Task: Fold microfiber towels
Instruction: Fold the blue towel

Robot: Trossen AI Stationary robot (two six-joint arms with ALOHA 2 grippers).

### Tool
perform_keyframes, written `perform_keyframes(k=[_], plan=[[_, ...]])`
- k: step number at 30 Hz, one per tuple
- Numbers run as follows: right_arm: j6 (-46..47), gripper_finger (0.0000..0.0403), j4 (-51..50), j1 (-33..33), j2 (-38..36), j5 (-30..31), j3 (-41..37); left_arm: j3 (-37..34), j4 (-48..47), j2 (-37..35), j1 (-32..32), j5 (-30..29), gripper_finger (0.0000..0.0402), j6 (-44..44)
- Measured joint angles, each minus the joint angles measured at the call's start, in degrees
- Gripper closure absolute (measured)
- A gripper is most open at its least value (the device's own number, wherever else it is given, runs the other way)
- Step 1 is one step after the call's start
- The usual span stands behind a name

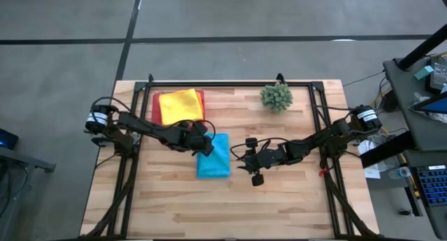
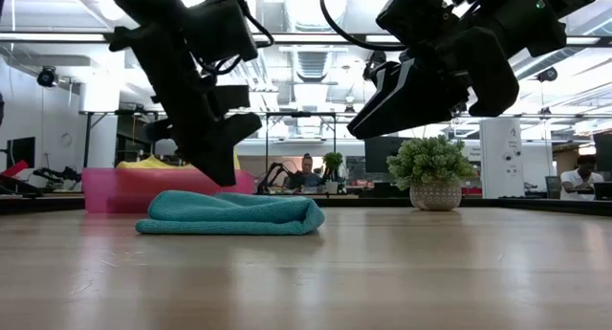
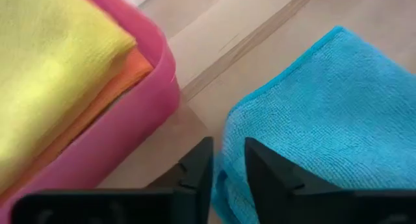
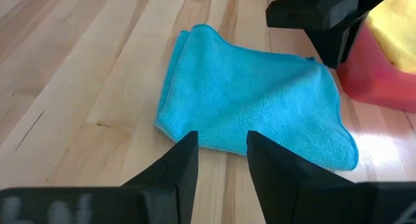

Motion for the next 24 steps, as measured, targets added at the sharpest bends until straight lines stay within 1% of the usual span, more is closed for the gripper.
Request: perform_keyframes(k=[3,4,6,9,11,13,16,18,21,24], plan=[[0.01,0.028,0.02,-0.29,0.0,-0.02,-0.02,0.95,-1.27,-0.96,0.02,1.12,0.0302,2.57],[0.24,0.0281,0.02,-0.64,0.0,-0.08,-0.02,1.41,-2.21,-1.62,0.02,2.36,0.0293,3.4],[1.34,0.0289,0.0,-1.97,0.0,-0.11,-0.02,2.45,-3.72,-3.14,0.03,6.89,0.028,4.25],[2.17,0.032,0.43,-5.42,0.65,-0.02,-0.02,3.01,-4.23,-5.3,-1.43,15.81,0.0276,4.8],[2.21,0.0351,0.7,-8.19,1.63,-0.29,-0.02,2.72,-2.21,-5.71,-3.87,18.37,0.028,5.36],[1.94,0.0382,2.85,-11.0,3.5,-2.36,0.24,2.16,-2.1,-5.31,-6.56,18.53,0.0287,4.44],[2.1,0.039,3.16,-14.3,6.75,-7.14,2.59,1.99,-1.57,-3.99,-9.94,18.66,0.0302,0.75],[2.44,0.0392,3.27,-15.75,9.35,-9.2,5.12,1.79,-0.85,-3.14,-11.81,18.23,0.0311,-1.4],[1.56,0.0394,2.09,-17.26,13.98,-9.62,9.69,1.16,-0.76,-1.79,-13.75,17.64,0.0323,-3.63],[0.39,0.0394,-3.2,-18.62,17.81,-9.61,14.27,0.55,1.11,-0.62,-14.77,17.2,0.0331,-3.75]])
